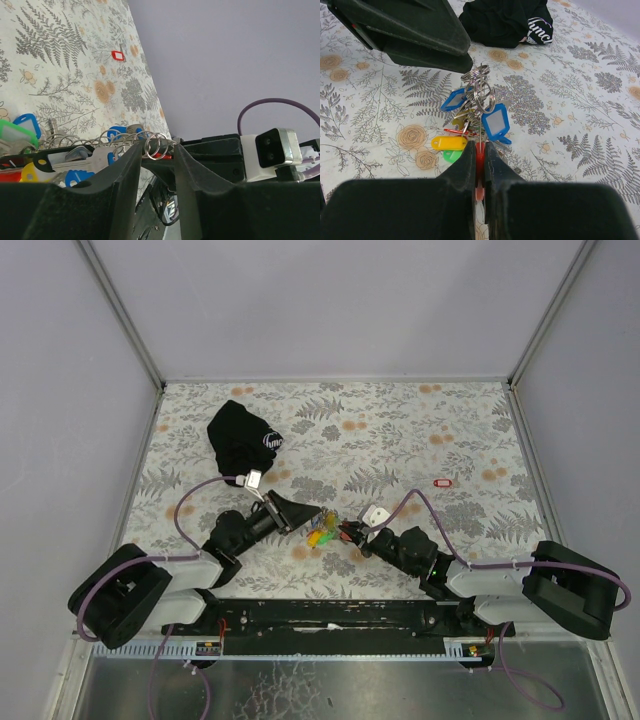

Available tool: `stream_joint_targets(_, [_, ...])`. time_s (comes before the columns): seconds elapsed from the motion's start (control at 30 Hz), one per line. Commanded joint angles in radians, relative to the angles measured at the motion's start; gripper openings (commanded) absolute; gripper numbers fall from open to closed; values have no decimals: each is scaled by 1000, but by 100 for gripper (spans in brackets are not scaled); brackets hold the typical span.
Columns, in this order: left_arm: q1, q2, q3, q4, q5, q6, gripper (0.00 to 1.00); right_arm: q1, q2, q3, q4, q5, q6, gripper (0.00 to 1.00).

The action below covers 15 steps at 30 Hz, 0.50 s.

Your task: Put the keys on the keyring

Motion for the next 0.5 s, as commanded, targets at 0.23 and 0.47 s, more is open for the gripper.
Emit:
stream_joint_targets(0.23, [6,53,34,72,48,13,25,7,-7,16,118,-4,6,0])
stream_joint_targets(0.47, [6,89,33,130,62,-7,23,6,-2,19,119,-7,4,0])
